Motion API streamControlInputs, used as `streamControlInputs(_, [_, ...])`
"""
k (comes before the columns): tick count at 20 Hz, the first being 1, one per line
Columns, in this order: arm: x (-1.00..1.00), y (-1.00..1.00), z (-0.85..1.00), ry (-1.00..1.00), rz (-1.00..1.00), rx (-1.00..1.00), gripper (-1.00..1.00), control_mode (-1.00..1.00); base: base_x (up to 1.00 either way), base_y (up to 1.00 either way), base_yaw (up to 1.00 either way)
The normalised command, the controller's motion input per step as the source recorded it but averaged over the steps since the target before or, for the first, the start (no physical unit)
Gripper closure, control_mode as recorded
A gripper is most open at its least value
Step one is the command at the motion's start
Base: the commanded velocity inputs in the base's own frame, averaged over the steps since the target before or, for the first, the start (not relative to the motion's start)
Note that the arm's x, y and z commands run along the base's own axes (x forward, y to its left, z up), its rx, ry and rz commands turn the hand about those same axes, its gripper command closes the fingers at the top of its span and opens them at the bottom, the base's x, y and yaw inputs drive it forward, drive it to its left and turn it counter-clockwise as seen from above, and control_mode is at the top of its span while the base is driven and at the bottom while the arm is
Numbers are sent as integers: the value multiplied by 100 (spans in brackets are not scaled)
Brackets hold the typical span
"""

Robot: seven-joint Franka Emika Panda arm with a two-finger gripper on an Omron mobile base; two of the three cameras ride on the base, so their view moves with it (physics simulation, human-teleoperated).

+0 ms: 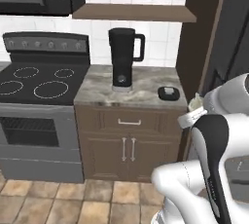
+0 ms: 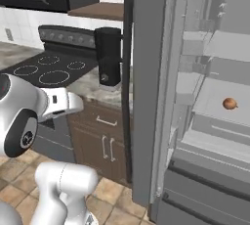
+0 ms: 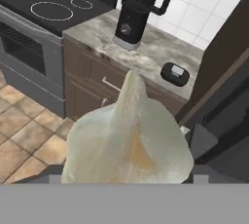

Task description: Grab the onion and garlic from the fridge, place them in the blender, close the lid, and turn on the blender to create a marinade.

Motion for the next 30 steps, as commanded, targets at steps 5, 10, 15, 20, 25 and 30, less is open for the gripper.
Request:
streamControlInputs(5, [0,0,0,0,0,0,100,100,86,100,-22])
streamControlInputs(10, [0,0,0,0,0,0,100,100,58,84,-58])
streamControlInputs(15, [0,0,0,0,0,0,100,100,61,35,-49])
streamControlInputs(20, [0,0,0,0,0,0,100,100,7,-16,-4])
streamControlInputs(25, [0,0,0,0,0,0,100,100,76,-26,-4])
streamControlInputs(30, [0,0,0,0,0,0,100,100,80,-7,0])
